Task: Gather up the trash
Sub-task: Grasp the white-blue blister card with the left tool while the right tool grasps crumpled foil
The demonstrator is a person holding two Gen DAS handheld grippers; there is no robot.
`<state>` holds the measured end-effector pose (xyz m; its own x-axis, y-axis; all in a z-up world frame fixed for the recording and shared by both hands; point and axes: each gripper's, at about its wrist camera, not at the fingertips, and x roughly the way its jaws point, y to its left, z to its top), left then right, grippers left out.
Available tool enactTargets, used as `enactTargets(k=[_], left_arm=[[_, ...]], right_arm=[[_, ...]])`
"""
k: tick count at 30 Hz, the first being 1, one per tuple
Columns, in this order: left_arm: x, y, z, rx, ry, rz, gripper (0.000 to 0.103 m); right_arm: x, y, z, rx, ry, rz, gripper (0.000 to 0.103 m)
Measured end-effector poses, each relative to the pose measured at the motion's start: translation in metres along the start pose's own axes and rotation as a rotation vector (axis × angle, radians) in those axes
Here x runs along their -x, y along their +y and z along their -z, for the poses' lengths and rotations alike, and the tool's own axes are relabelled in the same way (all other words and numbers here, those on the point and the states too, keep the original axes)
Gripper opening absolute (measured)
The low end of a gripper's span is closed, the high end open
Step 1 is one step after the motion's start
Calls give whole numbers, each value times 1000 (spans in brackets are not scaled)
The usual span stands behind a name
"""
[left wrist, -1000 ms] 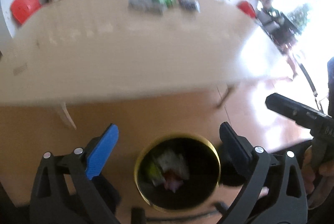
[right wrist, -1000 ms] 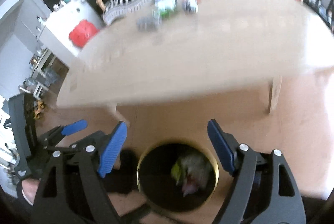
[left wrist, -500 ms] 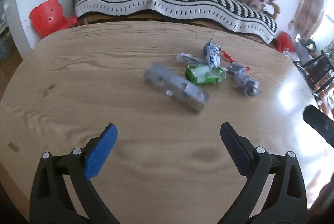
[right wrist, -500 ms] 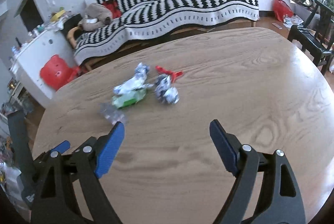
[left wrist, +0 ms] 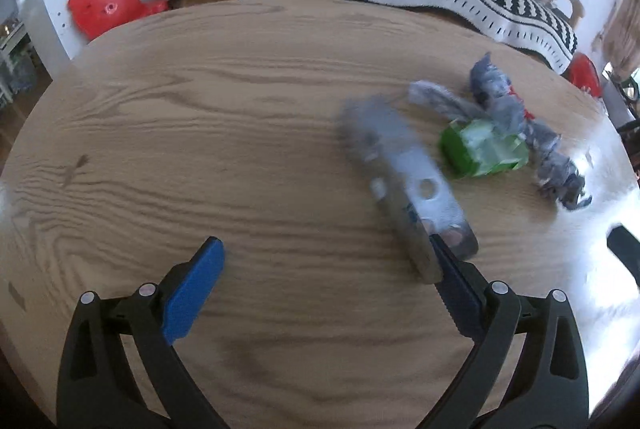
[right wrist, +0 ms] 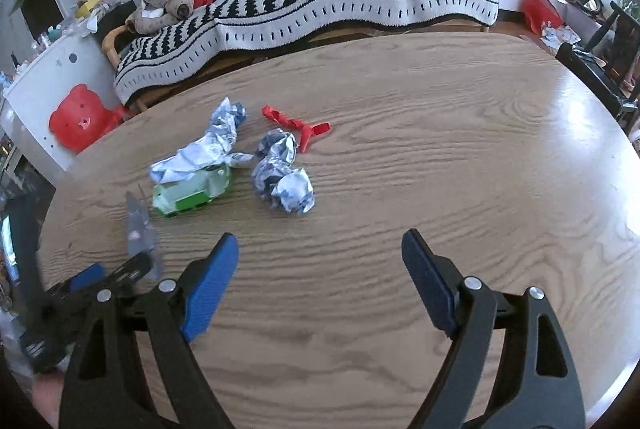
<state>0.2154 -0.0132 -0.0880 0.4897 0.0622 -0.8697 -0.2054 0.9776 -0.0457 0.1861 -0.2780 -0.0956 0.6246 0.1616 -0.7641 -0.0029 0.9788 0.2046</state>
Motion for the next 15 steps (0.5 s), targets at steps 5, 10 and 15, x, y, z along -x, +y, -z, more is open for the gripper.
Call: enactTargets(k=[5, 10, 15], left_arm=[[7, 11, -6, -20, -42, 21, 96], [0, -12, -11, -60, -56, 56, 96], [-9, -34, -12, -127, -77, 53, 96]], right_arm=[[-21, 3, -7, 16, 22, 1, 81], [-42, 6, -18, 23, 31, 9, 81], [-64, 15, -27, 80, 38, 16, 81]])
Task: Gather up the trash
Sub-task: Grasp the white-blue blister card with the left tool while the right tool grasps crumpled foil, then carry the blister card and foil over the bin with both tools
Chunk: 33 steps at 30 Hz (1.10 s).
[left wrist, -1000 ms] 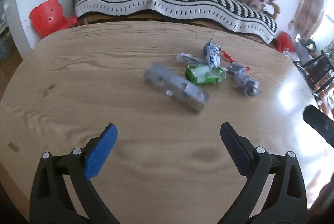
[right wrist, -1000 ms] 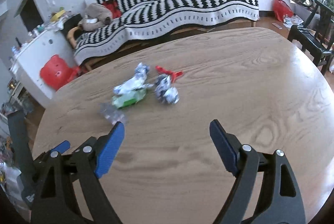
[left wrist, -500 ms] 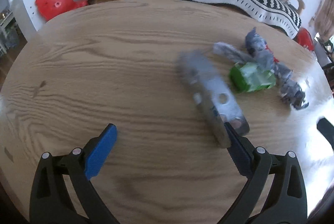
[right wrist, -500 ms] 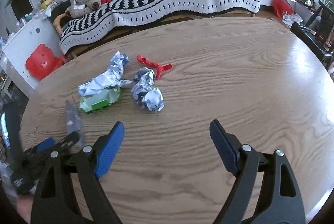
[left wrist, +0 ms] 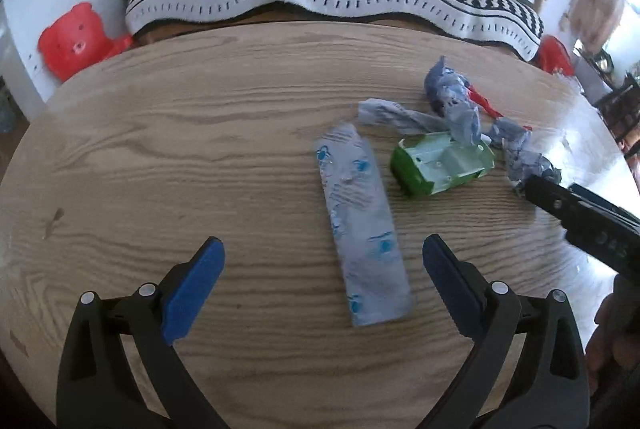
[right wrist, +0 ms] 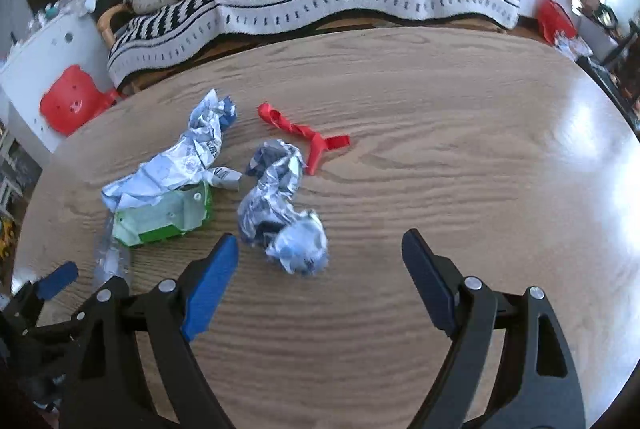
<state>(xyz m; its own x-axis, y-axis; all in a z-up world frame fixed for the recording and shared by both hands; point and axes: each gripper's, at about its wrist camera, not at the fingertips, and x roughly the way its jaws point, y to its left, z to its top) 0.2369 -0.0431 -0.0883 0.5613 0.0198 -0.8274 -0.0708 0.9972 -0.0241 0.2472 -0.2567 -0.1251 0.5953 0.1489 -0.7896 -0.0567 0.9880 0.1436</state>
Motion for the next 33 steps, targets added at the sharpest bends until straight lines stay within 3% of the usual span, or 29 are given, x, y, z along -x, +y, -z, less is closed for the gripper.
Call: enactTargets(k=[2, 4, 5, 6, 8, 9, 10, 18, 27, 33], left_arm=[[-4, 0, 0, 3, -1, 5, 96], [-7, 4, -1, 14, -3, 14, 94], [-7, 5, -1, 13, -11, 7, 85], [-6, 6, 0, 7, -24, -6, 78], [-3, 8, 0, -4, -38, -25, 49], [-1, 10, 0, -1, -38, -18, 42], [0, 12, 0, 4, -34, -10, 27], [21, 31, 9, 13, -5, 10, 26], [99, 49, 47, 3, -45, 44, 26], [150, 48, 87, -33, -86, 76, 26]], right_arm=[[-6, 5, -2, 36, -2, 10, 80], [-7, 10, -3, 66, -8, 8, 65], [-6, 13, -3, 83, -10, 5, 58], [-5, 16, -3, 98, -10, -1, 42], [-3, 16, -1, 105, -9, -12, 38], [-1, 17, 1, 111, -12, -21, 37], [1, 17, 2, 121, -15, -22, 36], [49, 11, 19, 103, -45, -65, 36], [130, 24, 50, 104, -99, -139, 36], [175, 36, 98, 128, -110, -165, 36]])
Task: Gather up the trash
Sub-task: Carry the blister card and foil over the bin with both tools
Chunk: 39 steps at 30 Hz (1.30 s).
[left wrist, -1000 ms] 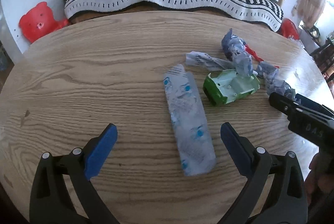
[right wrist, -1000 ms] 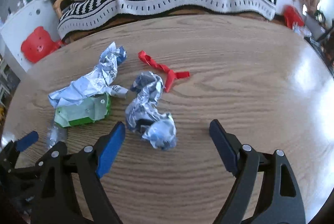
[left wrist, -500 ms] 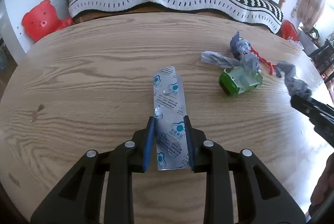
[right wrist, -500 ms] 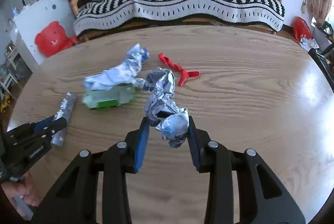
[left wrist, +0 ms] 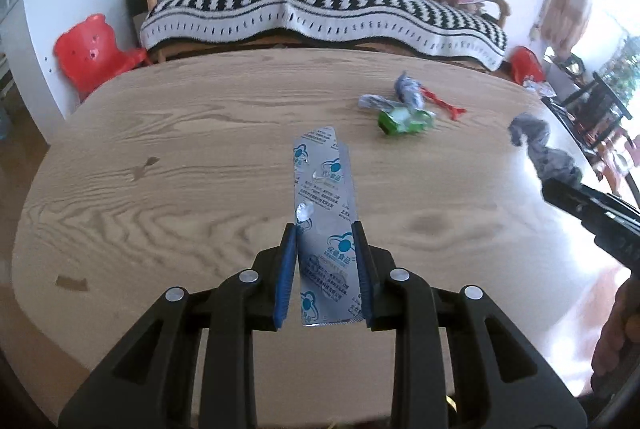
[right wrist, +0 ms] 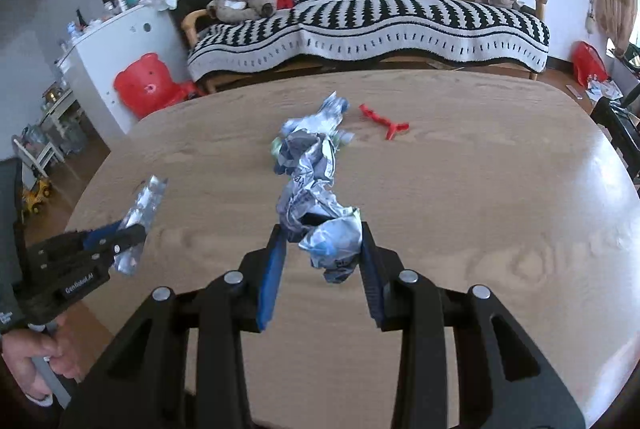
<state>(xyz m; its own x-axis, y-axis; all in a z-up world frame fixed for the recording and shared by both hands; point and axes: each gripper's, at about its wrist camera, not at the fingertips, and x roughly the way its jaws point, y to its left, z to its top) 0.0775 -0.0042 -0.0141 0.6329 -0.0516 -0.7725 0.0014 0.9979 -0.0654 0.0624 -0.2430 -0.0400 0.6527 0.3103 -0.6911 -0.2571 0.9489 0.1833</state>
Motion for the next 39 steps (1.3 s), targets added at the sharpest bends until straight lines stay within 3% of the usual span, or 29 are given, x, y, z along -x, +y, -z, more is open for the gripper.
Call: enactTargets(k=[9, 15, 24, 30, 39], left_arm=[[57, -10, 89, -55, 15, 84, 26], [74, -17, 142, -62, 48, 137, 27], [75, -22, 203, -55, 141, 186, 27], [66, -22, 235, 9, 246, 266, 27], [37, -24, 258, 87, 407, 347, 27]], right_arm=[[51, 39, 89, 58, 21, -58, 36], [79, 52, 144, 50, 35, -99, 36], [103, 52, 214, -2, 87, -134, 37], [96, 50, 254, -34, 192, -149, 37], [68, 39, 271, -123, 348, -111, 37]])
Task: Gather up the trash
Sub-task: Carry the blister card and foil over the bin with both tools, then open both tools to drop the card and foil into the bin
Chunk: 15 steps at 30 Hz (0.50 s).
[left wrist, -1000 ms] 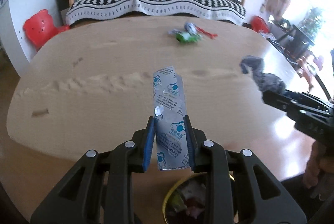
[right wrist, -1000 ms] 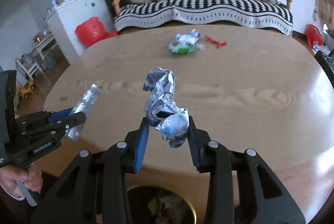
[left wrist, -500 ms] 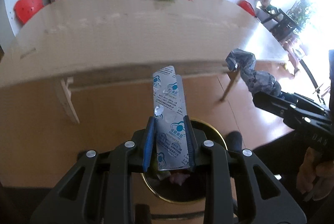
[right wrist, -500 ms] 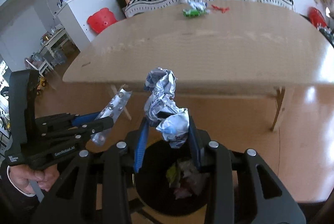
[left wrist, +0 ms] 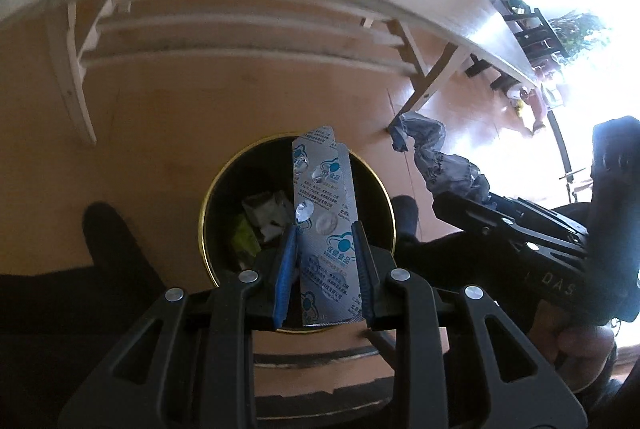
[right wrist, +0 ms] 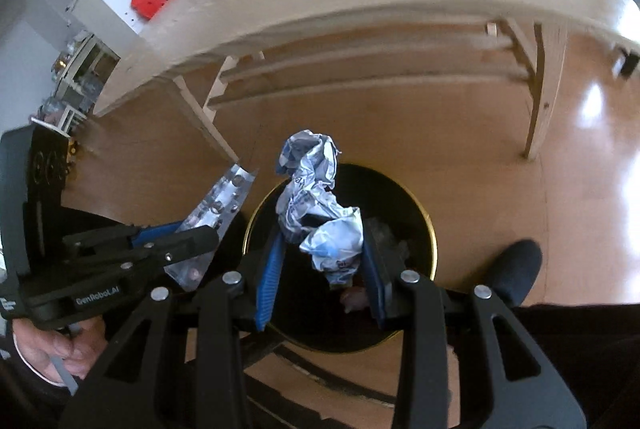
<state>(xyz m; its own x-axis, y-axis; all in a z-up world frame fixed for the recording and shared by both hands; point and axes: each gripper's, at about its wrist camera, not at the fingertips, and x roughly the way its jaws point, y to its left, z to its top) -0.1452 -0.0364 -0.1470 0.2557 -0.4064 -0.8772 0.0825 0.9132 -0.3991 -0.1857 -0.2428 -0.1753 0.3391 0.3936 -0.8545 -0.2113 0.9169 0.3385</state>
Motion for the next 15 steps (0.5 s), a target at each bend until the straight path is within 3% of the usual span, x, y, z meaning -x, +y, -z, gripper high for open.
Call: enactTargets(k=[15], left_arm=[[-13, -2, 3, 27, 42, 12, 27]], right_arm=[[-6, 1, -5, -3, 26, -23, 40]])
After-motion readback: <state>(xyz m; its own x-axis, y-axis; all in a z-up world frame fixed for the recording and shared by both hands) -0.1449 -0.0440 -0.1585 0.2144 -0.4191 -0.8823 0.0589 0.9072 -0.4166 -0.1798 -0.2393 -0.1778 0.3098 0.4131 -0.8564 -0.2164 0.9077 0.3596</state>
